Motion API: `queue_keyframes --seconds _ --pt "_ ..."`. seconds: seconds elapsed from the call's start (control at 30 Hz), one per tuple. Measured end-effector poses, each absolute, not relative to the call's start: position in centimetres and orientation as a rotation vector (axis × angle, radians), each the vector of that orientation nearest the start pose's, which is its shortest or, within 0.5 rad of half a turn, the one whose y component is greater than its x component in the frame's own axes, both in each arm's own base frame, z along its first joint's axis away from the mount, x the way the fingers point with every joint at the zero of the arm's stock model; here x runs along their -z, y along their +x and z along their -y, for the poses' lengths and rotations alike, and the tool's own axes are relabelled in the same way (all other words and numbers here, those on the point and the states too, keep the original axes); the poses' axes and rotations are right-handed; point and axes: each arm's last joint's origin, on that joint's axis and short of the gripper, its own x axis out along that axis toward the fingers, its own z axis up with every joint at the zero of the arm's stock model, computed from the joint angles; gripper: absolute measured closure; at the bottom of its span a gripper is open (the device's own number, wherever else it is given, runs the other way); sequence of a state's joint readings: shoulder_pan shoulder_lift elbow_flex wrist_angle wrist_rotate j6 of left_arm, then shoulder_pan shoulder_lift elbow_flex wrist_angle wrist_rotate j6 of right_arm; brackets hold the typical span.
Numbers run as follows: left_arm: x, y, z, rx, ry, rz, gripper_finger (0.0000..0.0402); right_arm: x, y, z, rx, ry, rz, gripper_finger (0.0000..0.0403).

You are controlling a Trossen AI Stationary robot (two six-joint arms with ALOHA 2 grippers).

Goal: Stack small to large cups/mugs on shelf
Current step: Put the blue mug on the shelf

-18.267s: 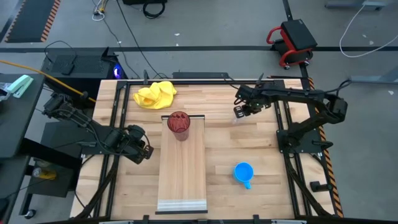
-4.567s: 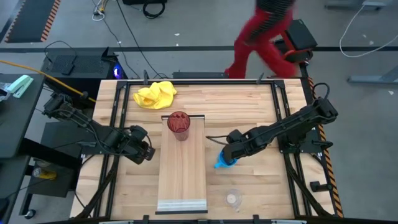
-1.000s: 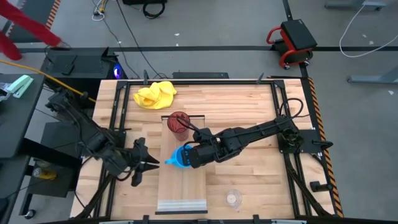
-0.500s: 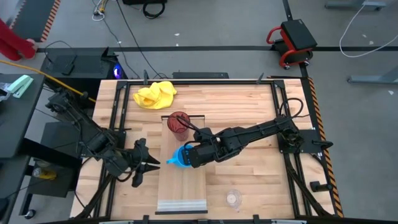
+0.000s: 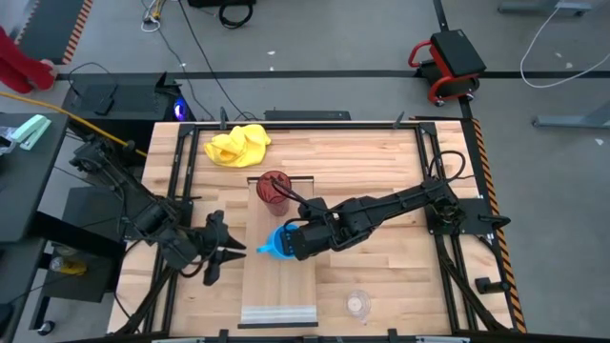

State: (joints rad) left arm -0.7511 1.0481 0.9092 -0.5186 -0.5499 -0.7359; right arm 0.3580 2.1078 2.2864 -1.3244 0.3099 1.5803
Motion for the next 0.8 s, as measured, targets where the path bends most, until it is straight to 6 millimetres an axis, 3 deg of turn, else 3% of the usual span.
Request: queue_keyframes --seconds 0.5,0.8 --pt "-30.6 17.1 13.7 0.021 -0.321 -0.501 0.0298 -34.2 39.8 -14.4 0.8 1.017 -0.853 0.0384" --pt "-28.9 18.9 14.8 -0.009 -0.269 -0.54 0.0298 -34.2 39.9 -14.4 0.799 1.017 -0.85 0.0358"
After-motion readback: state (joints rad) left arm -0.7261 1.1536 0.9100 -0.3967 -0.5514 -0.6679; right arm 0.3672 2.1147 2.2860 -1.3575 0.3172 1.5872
